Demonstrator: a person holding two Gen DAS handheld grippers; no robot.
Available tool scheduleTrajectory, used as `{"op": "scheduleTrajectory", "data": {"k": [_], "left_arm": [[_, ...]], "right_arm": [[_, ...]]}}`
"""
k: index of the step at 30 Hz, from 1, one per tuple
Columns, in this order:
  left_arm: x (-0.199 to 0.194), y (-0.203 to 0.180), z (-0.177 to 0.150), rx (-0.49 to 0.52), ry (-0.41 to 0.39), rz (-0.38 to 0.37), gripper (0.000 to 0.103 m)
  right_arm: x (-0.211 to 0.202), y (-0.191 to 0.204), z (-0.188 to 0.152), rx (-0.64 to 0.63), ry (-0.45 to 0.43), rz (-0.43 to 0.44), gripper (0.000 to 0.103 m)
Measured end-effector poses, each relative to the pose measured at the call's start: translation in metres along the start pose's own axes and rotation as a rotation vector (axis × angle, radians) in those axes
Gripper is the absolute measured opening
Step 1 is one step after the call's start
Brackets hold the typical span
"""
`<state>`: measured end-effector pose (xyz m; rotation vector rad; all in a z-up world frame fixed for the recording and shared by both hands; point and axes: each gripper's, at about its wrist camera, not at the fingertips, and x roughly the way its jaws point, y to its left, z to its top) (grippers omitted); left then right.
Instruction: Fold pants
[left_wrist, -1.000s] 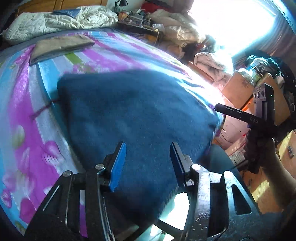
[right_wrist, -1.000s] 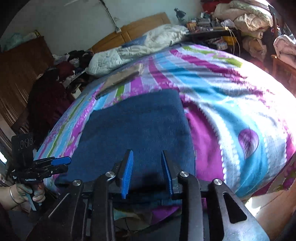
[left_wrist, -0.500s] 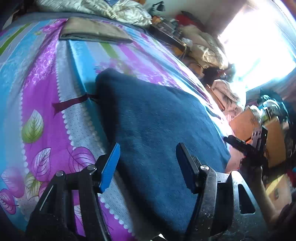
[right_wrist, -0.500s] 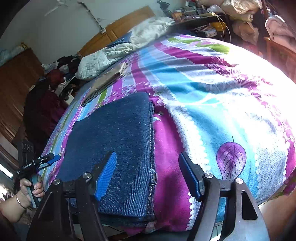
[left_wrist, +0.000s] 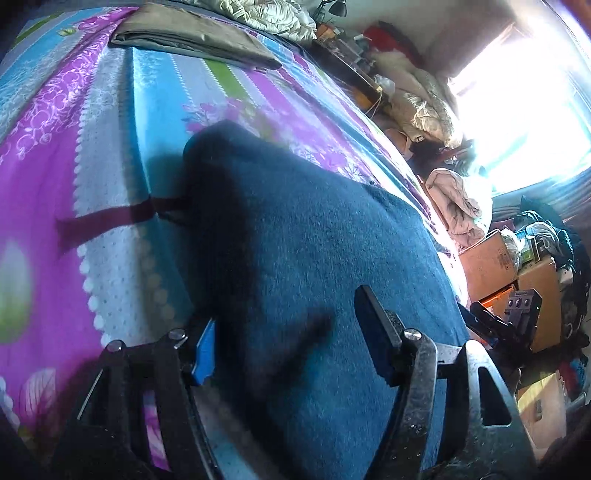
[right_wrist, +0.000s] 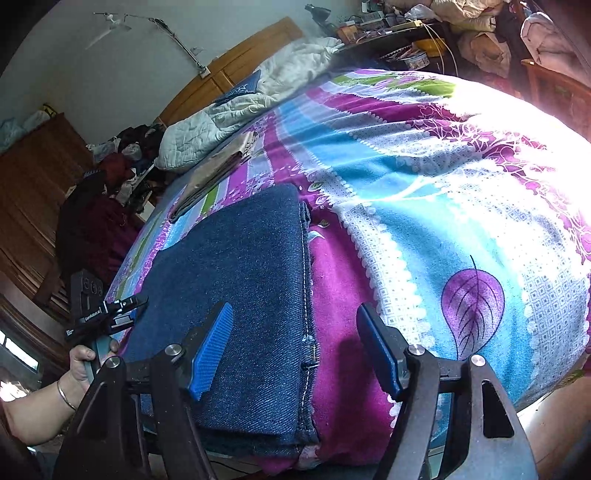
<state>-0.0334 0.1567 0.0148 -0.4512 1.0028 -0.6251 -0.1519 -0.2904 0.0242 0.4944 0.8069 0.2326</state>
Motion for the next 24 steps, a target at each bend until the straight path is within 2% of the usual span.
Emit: {"op": "scheduleTrajectory", "data": {"k": [4, 6, 10, 12, 14, 15, 16, 19, 24], "left_arm": [[0.015, 0.004, 0.015, -0.04, 0.01, -0.019, 0.078], [0.015, 0.002, 0.013, -0.024, 0.027, -0.002, 0.078], [0.002, -0.012, -0.019, 0.014, 0.09, -0.1, 0.067], [-0.01, -0.011, -0.031, 0.01, 0.095, -0.134, 0.059], [-0.018, 0.0, -0.033, -0.076, 0.07, -0.183, 0.046], [-0.02, 0.004, -0.032, -0.097, 0.059, -0.178, 0.031], [-0.019, 0.008, -0.032, -0.099, 0.054, -0.16, 0.024], [-0.019, 0.006, -0.034, -0.067, 0.046, -0.113, 0.019], [-0.036, 0.001, -0.031, -0.044, 0.016, -0.144, 0.016]], "right_arm": [[-0.001, -0.003, -0.001, 0.02, -0.01, 0.002, 0.074], [-0.002, -0.006, -0.004, 0.031, -0.012, 0.009, 0.074], [-0.003, -0.009, -0.005, 0.023, -0.014, 0.049, 0.074], [-0.003, -0.008, -0.005, -0.006, -0.006, 0.082, 0.074], [0.001, -0.007, -0.003, -0.037, 0.01, 0.112, 0.074], [0.004, -0.007, -0.002, -0.05, 0.024, 0.129, 0.074], [0.008, -0.007, 0.0, -0.061, 0.036, 0.137, 0.074], [0.019, -0.006, 0.008, -0.089, 0.066, 0.127, 0.074], [0.021, 0.002, 0.014, -0.109, 0.061, 0.157, 0.074]]}}
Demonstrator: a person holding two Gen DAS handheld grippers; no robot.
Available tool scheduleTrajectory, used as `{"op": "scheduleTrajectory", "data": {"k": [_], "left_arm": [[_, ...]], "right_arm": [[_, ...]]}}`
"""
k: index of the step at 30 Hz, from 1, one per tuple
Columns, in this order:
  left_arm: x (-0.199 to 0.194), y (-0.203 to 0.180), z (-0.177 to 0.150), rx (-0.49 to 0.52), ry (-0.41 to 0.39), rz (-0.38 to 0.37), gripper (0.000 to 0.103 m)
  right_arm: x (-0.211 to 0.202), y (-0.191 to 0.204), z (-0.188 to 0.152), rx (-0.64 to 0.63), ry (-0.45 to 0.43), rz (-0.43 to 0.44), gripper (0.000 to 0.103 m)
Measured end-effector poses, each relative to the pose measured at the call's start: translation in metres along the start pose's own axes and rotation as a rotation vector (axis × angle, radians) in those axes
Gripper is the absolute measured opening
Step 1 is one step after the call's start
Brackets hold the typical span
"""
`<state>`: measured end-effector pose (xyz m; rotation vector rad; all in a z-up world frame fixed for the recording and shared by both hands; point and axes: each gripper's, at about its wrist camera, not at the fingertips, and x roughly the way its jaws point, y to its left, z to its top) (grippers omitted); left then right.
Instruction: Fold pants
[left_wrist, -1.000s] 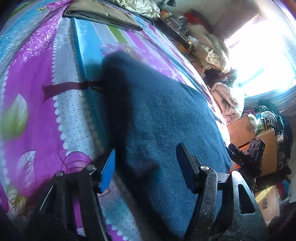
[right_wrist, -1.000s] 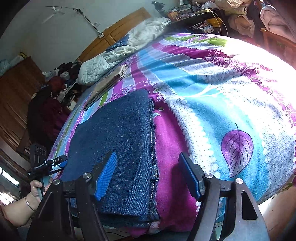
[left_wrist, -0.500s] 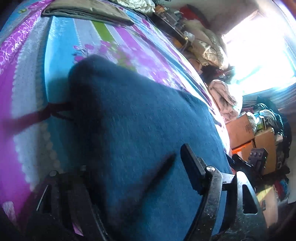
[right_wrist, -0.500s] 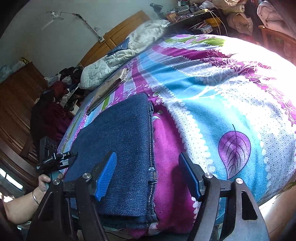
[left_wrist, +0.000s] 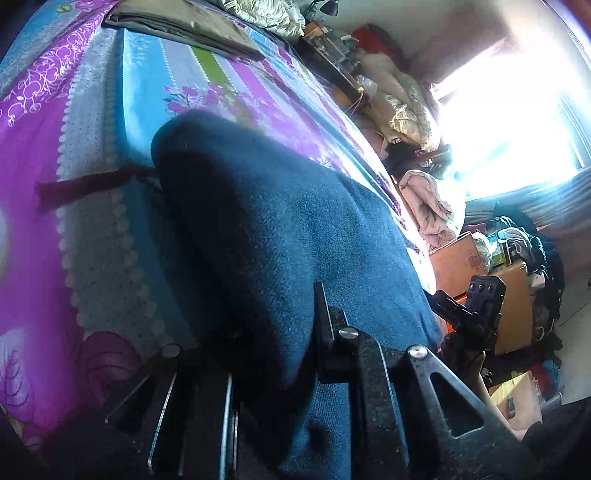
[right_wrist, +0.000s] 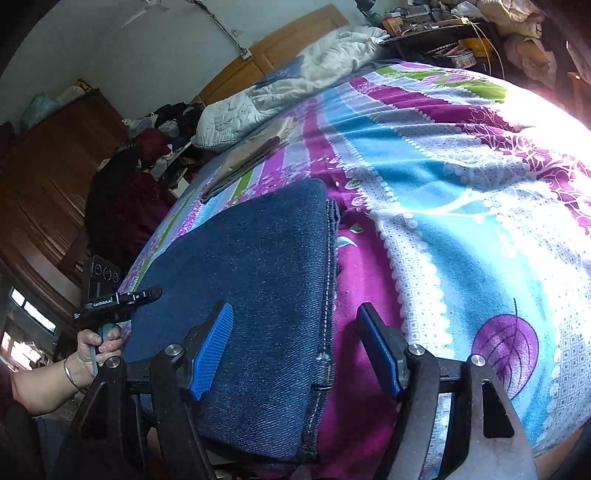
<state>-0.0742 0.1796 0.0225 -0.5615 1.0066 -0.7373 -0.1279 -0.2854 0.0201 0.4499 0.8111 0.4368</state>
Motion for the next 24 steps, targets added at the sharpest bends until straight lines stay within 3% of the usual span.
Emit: {"op": "scheduleTrajectory", "data": {"k": [9, 12, 16, 22, 24], "left_arm": [[-0.019, 0.016, -0.002, 0.0, 0.01, -0.001, 0.016], [-0.014, 0.031, -0.005, -0.041, 0.034, 0.012, 0.018], [-0.006, 0.034, -0.004, -0.024, 0.052, 0.019, 0.022], [-0.007, 0.036, -0.003, -0.01, 0.053, -0.003, 0.022], [-0.008, 0.041, -0.003, -0.011, 0.052, -0.01, 0.022]], "right_arm": [[0.014, 0.027, 0.008, -0.1, 0.049, 0.075, 0.074], [0.03, 0.026, 0.016, -0.101, 0.089, 0.105, 0.075], [0.062, 0.021, 0.025, -0.099, 0.193, 0.103, 0.075], [0.07, 0.001, 0.032, -0.029, 0.2, 0.104, 0.075], [0.072, 0.001, 0.03, -0.021, 0.215, 0.148, 0.077]]}}
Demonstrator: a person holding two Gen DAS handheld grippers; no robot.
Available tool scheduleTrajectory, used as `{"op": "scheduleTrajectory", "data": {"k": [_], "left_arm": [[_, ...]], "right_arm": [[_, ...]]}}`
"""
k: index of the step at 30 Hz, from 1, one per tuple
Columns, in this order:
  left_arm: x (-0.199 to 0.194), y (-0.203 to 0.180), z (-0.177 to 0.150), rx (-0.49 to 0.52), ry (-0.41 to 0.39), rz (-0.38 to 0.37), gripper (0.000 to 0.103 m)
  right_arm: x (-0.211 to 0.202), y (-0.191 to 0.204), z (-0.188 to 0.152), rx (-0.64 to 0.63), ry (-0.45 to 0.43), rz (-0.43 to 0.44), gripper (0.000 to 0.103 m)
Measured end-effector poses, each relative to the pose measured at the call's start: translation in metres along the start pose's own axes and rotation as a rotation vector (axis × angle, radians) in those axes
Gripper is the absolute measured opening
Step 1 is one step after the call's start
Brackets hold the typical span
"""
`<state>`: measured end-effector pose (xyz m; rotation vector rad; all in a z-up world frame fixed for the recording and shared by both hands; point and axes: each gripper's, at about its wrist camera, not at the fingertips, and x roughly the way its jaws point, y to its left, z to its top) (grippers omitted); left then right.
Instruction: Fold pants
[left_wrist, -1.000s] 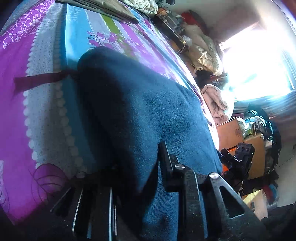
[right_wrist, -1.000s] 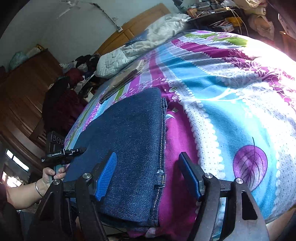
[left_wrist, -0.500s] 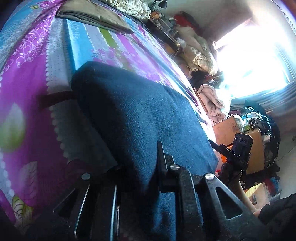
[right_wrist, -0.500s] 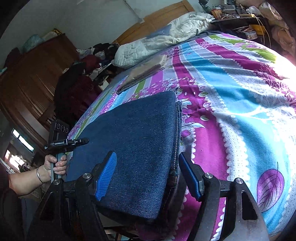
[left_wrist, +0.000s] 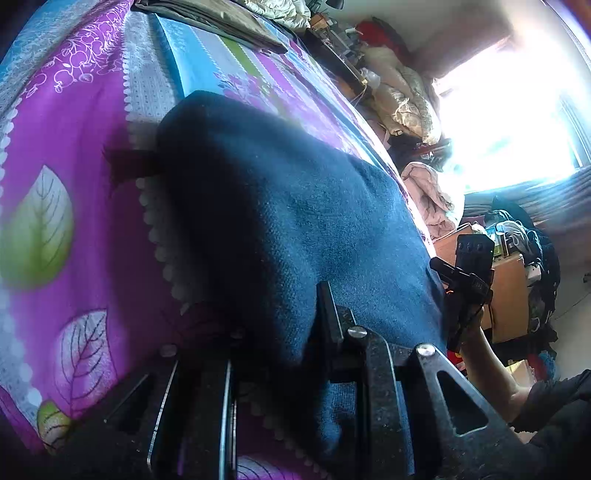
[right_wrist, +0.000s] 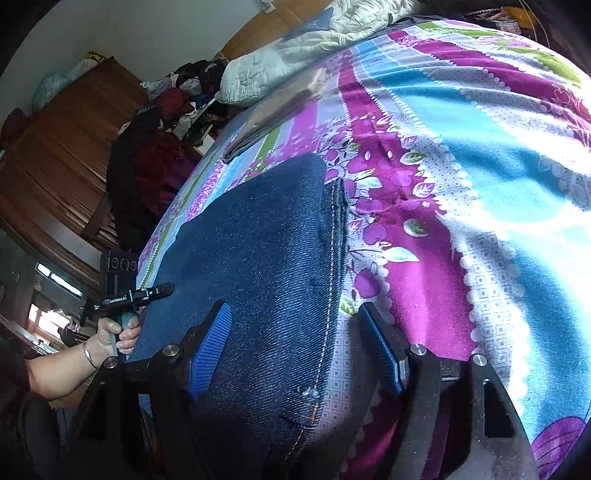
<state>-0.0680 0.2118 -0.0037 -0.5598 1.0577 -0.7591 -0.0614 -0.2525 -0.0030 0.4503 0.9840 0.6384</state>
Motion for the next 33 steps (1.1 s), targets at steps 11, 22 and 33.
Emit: {"op": "scheduleTrajectory", "data": {"k": [11, 22, 33], "left_arm": [[0.0, 0.003, 0.001, -0.003, -0.004, -0.024, 0.023], [-0.001, 0.006, -0.002, -0.048, -0.007, -0.037, 0.025], [0.002, -0.008, -0.006, -0.074, -0.075, 0.049, 0.036]], "right_arm": [[0.003, -0.006, -0.012, 0.059, 0.112, 0.309, 0.077], [0.036, 0.02, 0.02, -0.047, 0.083, 0.148, 0.051], [0.056, 0.201, -0.055, -0.654, -0.084, -0.696, 0.028]]}}
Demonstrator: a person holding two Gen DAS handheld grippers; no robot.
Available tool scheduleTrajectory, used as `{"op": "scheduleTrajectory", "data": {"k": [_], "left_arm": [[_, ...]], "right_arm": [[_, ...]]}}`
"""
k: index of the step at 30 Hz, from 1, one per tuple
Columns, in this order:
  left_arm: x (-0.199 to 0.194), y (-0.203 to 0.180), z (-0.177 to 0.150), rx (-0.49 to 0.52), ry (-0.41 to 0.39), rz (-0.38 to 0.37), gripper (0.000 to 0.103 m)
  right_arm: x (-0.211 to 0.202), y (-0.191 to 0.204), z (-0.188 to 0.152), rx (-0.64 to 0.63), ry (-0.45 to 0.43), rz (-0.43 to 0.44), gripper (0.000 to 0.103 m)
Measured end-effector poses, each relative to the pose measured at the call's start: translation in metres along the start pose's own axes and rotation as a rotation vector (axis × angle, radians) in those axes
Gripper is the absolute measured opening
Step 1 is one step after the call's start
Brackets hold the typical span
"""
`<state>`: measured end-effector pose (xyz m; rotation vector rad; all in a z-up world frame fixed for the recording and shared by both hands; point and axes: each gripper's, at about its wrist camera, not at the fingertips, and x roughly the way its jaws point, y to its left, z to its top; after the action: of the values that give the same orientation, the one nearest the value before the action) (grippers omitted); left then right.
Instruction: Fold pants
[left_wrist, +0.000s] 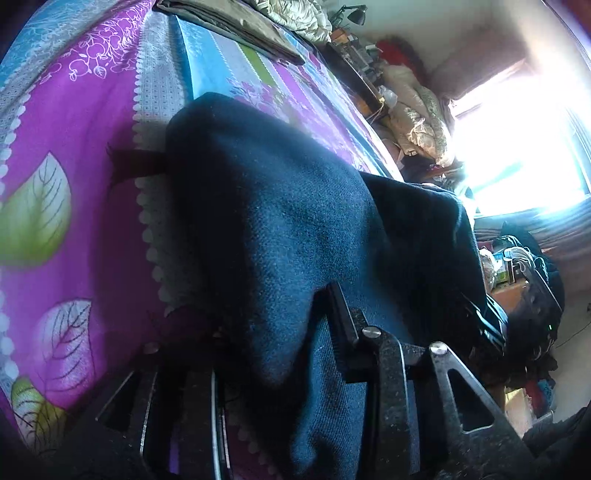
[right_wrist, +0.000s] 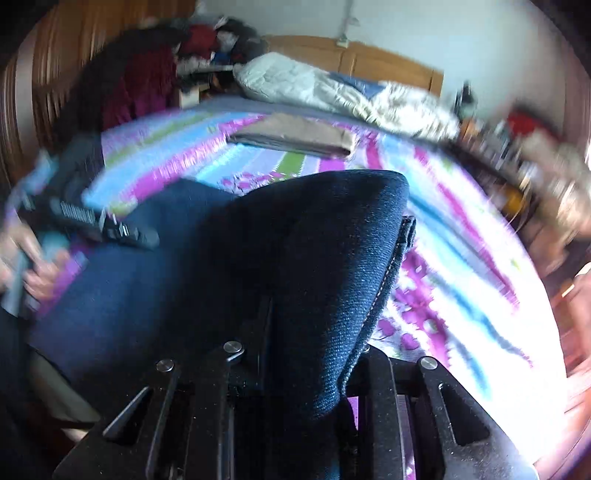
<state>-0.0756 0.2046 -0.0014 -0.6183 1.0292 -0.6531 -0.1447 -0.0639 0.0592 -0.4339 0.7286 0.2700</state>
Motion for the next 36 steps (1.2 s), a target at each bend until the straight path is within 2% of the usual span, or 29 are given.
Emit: {"op": "scheduleTrajectory", "data": {"k": [2, 4, 6, 7, 10, 11, 13, 15, 17, 19, 20, 21, 22, 23, 25, 28, 31, 34, 36], "left_arm": [[0.001, -0.004, -0.001, 0.009, -0.016, 0.011, 0.043], [0.002, -0.01, -0.002, 0.027, -0.02, 0.015, 0.055], [0.006, -0.018, -0.003, 0.057, -0.019, 0.024, 0.066], [0.007, -0.02, -0.001, 0.07, -0.016, 0.03, 0.072], [0.014, -0.031, 0.0, 0.142, 0.002, 0.086, 0.074], [0.015, -0.031, 0.001, 0.155, 0.006, 0.091, 0.074], [0.013, -0.027, 0.003, 0.144, 0.005, 0.077, 0.069], [0.008, -0.019, 0.004, 0.108, -0.006, 0.046, 0.065], [0.004, -0.014, 0.002, 0.071, -0.018, 0.016, 0.066], [0.001, -0.014, -0.002, 0.06, -0.025, 0.008, 0.066], [0.001, -0.015, -0.005, 0.077, -0.026, 0.021, 0.062], [0.002, -0.019, -0.006, 0.11, -0.026, 0.056, 0.054], [0.005, -0.022, -0.006, 0.146, -0.022, 0.112, 0.04], [0.004, -0.022, -0.005, 0.15, -0.024, 0.111, 0.031], [-0.005, -0.013, -0.003, 0.098, -0.037, 0.058, 0.019], [-0.016, -0.024, -0.005, 0.128, -0.049, 0.062, 0.016], [-0.038, -0.036, -0.004, 0.112, -0.081, 0.014, 0.016], [-0.077, -0.042, -0.003, 0.137, -0.146, 0.01, 0.016], [-0.101, -0.032, 0.01, 0.111, -0.174, 0.019, 0.016]], "right_arm": [[0.004, 0.033, -0.003, -0.131, 0.002, -0.142, 0.027], [0.007, 0.049, -0.005, -0.175, -0.001, -0.211, 0.026], [0.009, 0.048, -0.005, -0.147, 0.005, -0.217, 0.026], [0.01, 0.039, -0.003, -0.092, 0.011, -0.185, 0.025], [0.017, -0.022, 0.003, 0.258, 0.045, 0.049, 0.025], [0.024, -0.051, -0.002, 0.408, 0.057, 0.153, 0.025], [0.044, -0.097, -0.019, 0.624, 0.079, 0.312, 0.025], [0.071, -0.128, -0.04, 0.775, 0.113, 0.483, 0.025], [0.089, -0.144, -0.054, 0.866, 0.133, 0.579, 0.025], [0.095, -0.148, -0.057, 0.867, 0.137, 0.6, 0.025], [0.096, -0.146, -0.056, 0.853, 0.139, 0.586, 0.025], [0.094, -0.144, -0.054, 0.841, 0.138, 0.565, 0.025], [0.089, -0.143, -0.052, 0.831, 0.135, 0.543, 0.025], [0.083, -0.139, -0.047, 0.815, 0.13, 0.516, 0.025], [0.065, -0.127, -0.04, 0.769, 0.11, 0.475, 0.024], [0.034, -0.109, -0.019, 0.672, 0.07, 0.424, 0.023], [0.003, -0.094, 0.009, 0.598, 0.029, 0.395, 0.023], [-0.012, -0.079, 0.041, 0.556, -0.008, 0.431, 0.023], [-0.007, -0.068, 0.067, 0.538, -0.03, 0.481, 0.023]]}}
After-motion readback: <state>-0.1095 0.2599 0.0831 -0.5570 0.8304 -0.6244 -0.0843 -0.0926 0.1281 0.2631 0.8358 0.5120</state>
